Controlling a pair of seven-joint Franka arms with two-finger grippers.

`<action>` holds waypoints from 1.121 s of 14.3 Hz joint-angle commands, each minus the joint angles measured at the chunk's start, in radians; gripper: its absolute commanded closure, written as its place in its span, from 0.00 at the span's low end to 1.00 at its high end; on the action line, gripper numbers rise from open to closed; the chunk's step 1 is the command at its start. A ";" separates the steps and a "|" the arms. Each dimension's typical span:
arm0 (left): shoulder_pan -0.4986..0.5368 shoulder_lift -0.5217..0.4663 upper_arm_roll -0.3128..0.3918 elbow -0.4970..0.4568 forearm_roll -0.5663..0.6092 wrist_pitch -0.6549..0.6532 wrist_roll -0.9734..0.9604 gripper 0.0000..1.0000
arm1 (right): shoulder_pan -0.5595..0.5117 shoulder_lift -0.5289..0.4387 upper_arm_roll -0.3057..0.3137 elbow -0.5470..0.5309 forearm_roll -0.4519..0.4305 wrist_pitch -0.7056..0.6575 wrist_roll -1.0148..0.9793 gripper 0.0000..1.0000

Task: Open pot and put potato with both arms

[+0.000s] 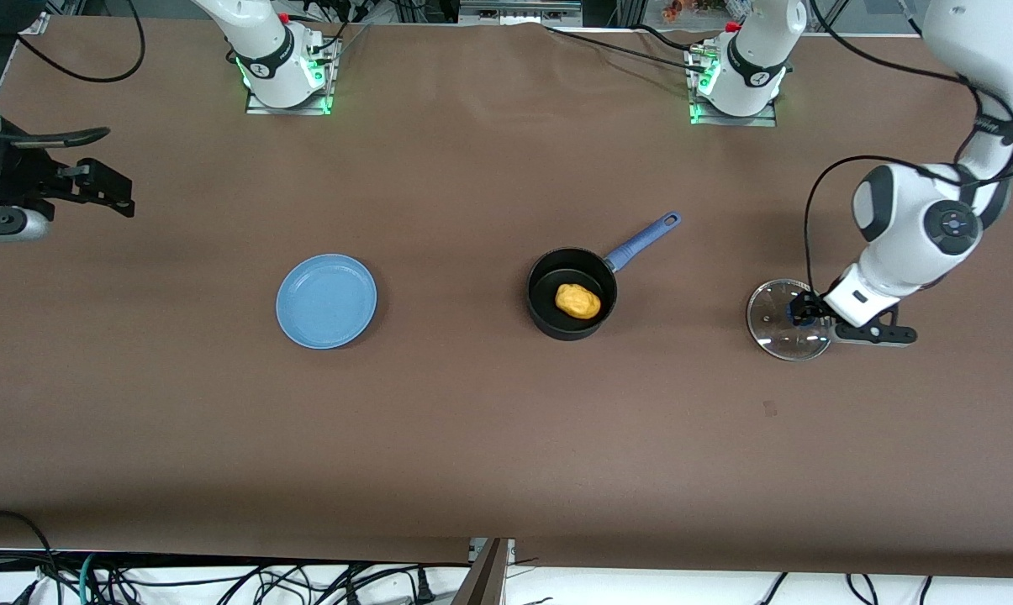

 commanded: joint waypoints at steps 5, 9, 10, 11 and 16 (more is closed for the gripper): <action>0.002 -0.046 -0.046 0.288 -0.026 -0.408 0.003 0.18 | -0.010 -0.006 0.011 -0.036 -0.008 0.027 -0.035 0.00; 0.002 -0.050 -0.046 0.426 -0.090 -0.567 0.005 0.18 | -0.010 -0.006 0.010 -0.036 -0.008 0.029 -0.037 0.00; 0.002 -0.050 -0.046 0.464 -0.089 -0.612 0.005 0.18 | -0.010 -0.006 0.010 -0.036 -0.008 0.029 -0.038 0.00; 0.002 -0.050 -0.047 0.504 -0.090 -0.659 0.003 0.18 | -0.010 -0.006 0.010 -0.036 -0.008 0.029 -0.040 0.00; -0.001 -0.050 -0.064 0.750 -0.089 -0.906 -0.001 0.15 | -0.010 -0.006 0.010 -0.036 -0.008 0.029 -0.038 0.00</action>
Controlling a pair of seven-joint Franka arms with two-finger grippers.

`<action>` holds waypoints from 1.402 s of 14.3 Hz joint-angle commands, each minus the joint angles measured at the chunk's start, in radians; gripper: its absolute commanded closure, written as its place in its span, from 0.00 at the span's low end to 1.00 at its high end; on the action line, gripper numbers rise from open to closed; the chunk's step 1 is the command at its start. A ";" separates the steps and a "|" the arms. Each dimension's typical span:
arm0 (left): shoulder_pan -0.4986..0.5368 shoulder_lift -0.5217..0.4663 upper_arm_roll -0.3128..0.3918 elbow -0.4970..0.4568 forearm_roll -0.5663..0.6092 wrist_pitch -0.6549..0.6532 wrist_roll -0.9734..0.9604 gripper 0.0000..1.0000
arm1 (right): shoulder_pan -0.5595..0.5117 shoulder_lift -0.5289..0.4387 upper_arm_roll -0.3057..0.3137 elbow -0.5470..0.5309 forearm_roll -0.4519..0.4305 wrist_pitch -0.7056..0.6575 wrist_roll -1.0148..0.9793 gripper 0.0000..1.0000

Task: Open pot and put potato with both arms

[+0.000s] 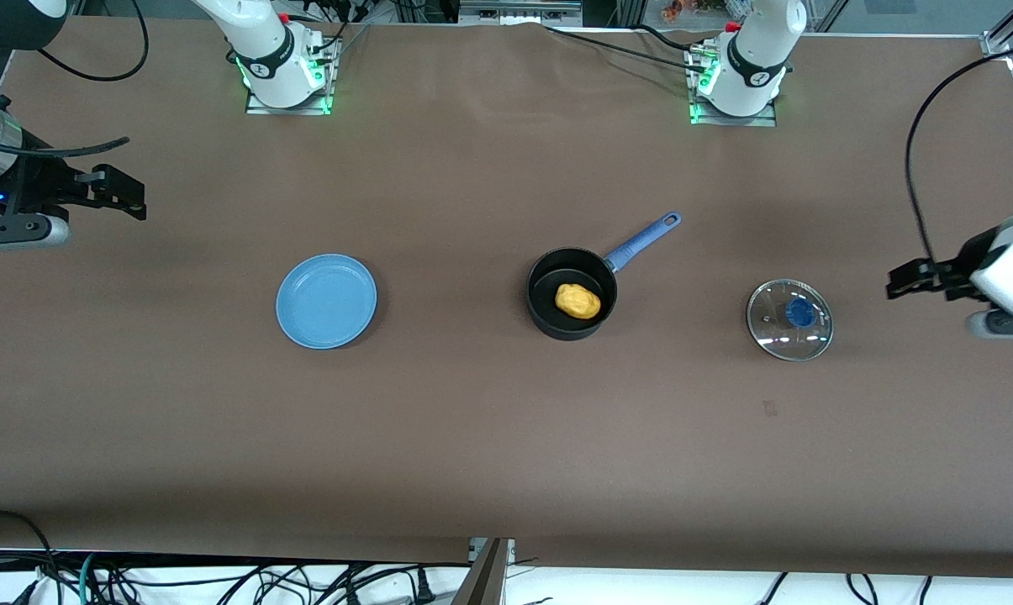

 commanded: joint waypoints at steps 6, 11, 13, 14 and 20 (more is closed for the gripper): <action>-0.002 0.006 -0.078 0.171 -0.013 -0.183 -0.107 0.00 | -0.010 -0.013 0.007 -0.016 -0.008 0.013 -0.018 0.00; -0.108 -0.045 -0.031 0.139 -0.012 -0.188 -0.171 0.00 | -0.012 -0.013 0.007 -0.016 -0.008 0.013 -0.017 0.00; -0.182 -0.063 0.043 0.123 -0.015 -0.179 -0.178 0.00 | -0.012 -0.013 0.006 -0.016 -0.008 0.013 -0.018 0.00; -0.189 -0.069 0.048 0.105 -0.015 -0.157 -0.178 0.00 | -0.012 -0.013 0.005 -0.016 -0.008 0.013 -0.019 0.00; -0.313 -0.168 0.186 -0.027 -0.099 -0.059 -0.168 0.00 | -0.015 -0.013 0.005 -0.016 -0.008 0.013 -0.017 0.00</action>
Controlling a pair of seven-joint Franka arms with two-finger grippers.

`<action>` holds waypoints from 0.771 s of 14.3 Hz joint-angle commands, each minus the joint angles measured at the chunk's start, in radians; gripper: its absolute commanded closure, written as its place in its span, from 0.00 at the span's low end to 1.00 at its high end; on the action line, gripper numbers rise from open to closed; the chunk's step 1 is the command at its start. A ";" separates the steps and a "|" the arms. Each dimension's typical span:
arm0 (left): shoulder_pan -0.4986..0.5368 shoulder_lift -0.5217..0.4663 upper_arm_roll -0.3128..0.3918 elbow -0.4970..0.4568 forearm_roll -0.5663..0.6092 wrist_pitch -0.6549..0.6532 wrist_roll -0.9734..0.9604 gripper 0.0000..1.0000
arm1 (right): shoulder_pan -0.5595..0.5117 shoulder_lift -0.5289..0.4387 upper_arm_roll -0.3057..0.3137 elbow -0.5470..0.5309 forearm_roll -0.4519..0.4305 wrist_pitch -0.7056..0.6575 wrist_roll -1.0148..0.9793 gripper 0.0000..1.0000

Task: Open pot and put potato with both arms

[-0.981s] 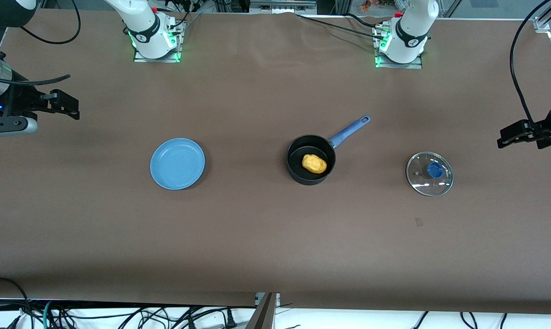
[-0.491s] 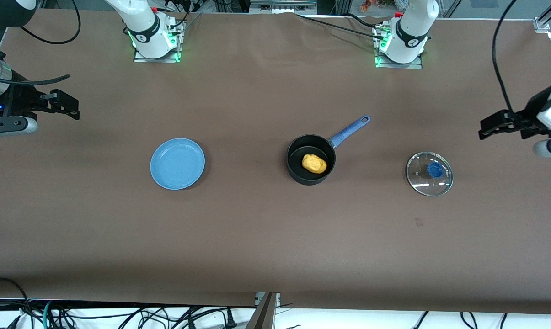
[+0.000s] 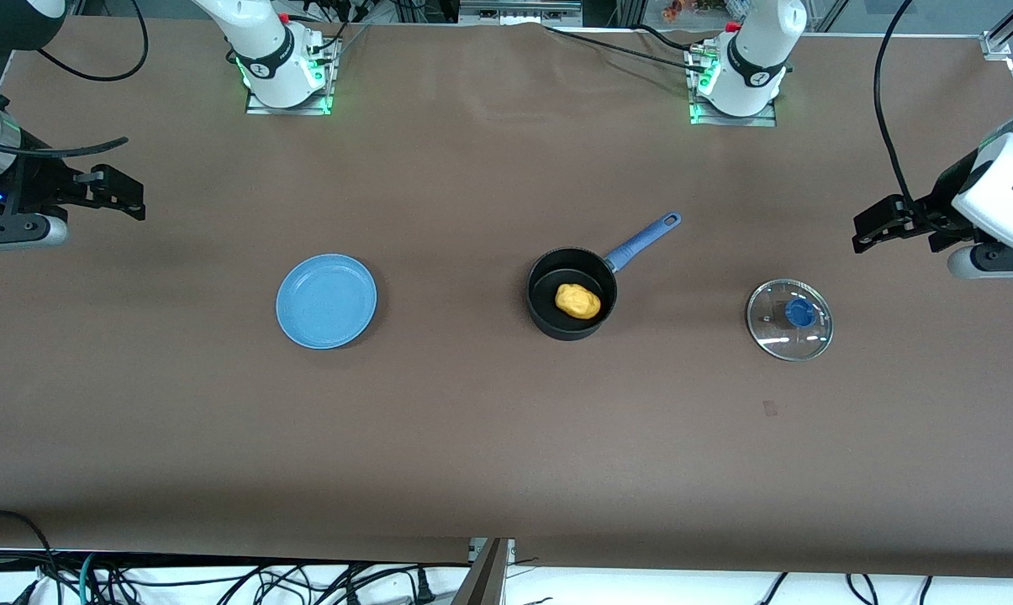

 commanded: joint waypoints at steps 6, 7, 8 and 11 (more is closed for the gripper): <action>-0.078 -0.142 0.074 -0.175 -0.016 0.082 0.006 0.00 | -0.013 -0.013 0.007 -0.016 -0.006 0.012 -0.015 0.00; -0.078 -0.142 0.074 -0.172 -0.011 0.077 0.011 0.00 | -0.013 -0.013 0.007 -0.016 -0.006 0.012 -0.014 0.00; -0.078 -0.137 0.074 -0.163 -0.011 0.077 0.009 0.00 | -0.013 -0.013 0.007 -0.016 -0.004 0.012 -0.006 0.00; -0.076 -0.130 0.077 -0.159 -0.011 0.077 0.015 0.00 | -0.010 -0.013 0.007 -0.016 0.000 0.010 -0.004 0.00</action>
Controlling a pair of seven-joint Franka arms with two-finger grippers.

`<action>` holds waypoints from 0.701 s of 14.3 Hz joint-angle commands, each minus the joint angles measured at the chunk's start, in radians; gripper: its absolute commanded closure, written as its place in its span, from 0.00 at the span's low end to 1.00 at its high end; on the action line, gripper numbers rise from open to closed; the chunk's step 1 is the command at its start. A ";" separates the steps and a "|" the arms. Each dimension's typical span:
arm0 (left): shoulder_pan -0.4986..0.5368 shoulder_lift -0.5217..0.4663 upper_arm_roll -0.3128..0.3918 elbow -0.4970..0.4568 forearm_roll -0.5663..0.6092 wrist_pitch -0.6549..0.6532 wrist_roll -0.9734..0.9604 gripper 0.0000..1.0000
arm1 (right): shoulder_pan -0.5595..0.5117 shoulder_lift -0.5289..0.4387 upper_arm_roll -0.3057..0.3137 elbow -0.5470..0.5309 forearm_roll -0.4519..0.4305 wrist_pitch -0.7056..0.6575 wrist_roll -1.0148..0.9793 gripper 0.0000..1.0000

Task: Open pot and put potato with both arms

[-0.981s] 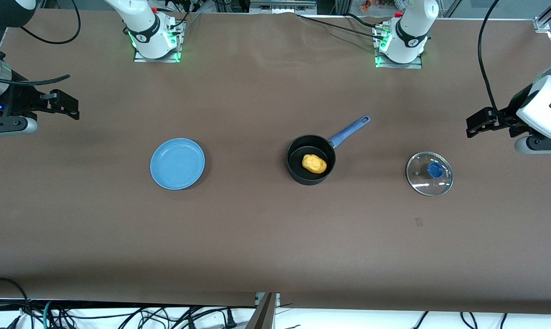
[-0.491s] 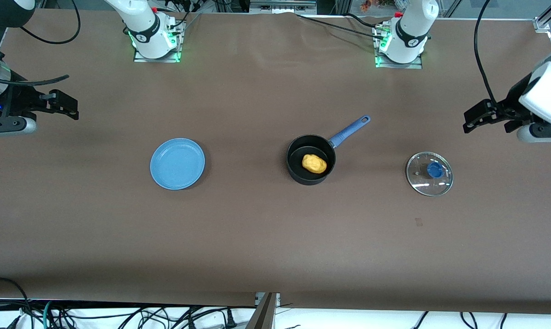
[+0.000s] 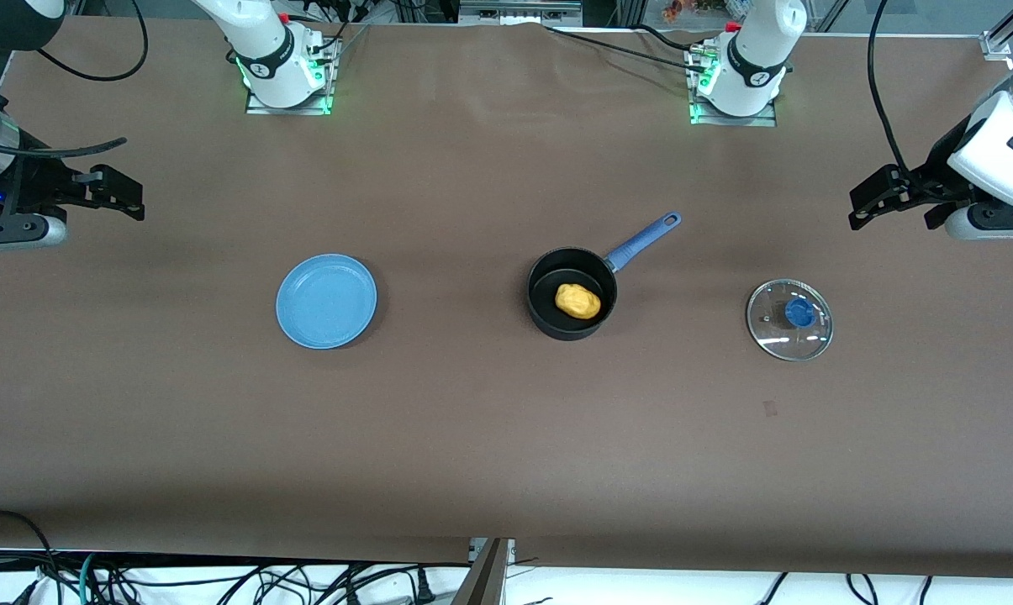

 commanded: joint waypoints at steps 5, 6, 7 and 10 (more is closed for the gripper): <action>-0.012 -0.002 0.020 -0.020 -0.004 0.022 0.012 0.00 | -0.009 -0.013 0.007 -0.016 0.002 0.006 -0.005 0.00; -0.008 0.008 0.020 -0.020 -0.004 0.022 0.012 0.00 | -0.009 -0.013 0.007 -0.016 0.002 0.007 -0.006 0.00; -0.006 0.012 0.019 -0.022 -0.004 0.019 0.012 0.00 | -0.009 -0.013 0.007 -0.016 0.002 0.006 -0.006 0.00; 0.017 0.035 0.020 0.015 -0.010 0.019 0.010 0.00 | -0.009 -0.013 0.007 -0.016 0.002 0.007 -0.006 0.00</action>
